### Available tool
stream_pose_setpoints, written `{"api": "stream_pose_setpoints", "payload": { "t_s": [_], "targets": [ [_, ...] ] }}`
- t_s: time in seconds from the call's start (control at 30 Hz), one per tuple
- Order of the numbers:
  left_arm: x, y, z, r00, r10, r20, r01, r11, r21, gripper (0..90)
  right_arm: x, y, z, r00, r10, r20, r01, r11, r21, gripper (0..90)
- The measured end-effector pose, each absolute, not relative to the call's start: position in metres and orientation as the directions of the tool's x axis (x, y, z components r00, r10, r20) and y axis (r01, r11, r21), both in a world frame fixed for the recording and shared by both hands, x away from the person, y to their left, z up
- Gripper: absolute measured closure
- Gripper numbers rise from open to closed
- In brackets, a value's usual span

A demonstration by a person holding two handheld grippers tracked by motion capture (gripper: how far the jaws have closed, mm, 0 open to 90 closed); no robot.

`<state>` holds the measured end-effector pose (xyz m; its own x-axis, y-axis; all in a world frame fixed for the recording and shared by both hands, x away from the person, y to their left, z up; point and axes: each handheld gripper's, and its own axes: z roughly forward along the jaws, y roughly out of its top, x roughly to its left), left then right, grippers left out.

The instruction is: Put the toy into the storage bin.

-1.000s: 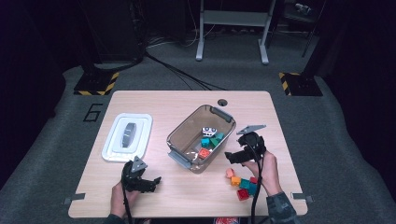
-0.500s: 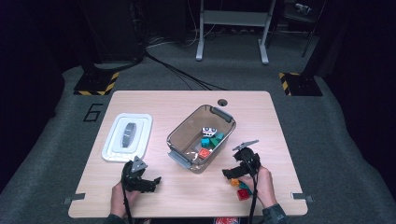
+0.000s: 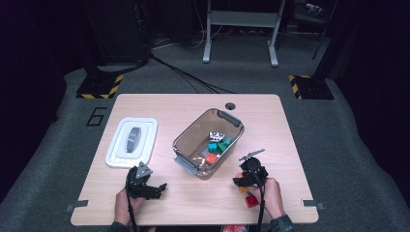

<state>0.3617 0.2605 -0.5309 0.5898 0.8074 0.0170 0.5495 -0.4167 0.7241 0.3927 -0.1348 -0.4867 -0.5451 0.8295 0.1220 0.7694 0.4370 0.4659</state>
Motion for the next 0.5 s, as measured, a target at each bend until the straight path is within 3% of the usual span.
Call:
{"api": "stream_pose_setpoints", "payload": {
  "t_s": [0.2,0.5],
  "targets": [
    [0.3617,0.2605,-0.5309,0.590,0.807,0.017,0.550,-0.417,0.724,4.5,0.3940,-0.1363,-0.4889,-0.545,0.832,0.101,0.768,0.447,0.459,65.5],
    [0.3617,0.2606,-0.5308,0.590,0.807,0.019,0.548,-0.419,0.724,4.5,0.3942,-0.1402,-0.4796,-0.538,0.839,0.084,0.756,0.435,0.489,66.4]
  ]
}}
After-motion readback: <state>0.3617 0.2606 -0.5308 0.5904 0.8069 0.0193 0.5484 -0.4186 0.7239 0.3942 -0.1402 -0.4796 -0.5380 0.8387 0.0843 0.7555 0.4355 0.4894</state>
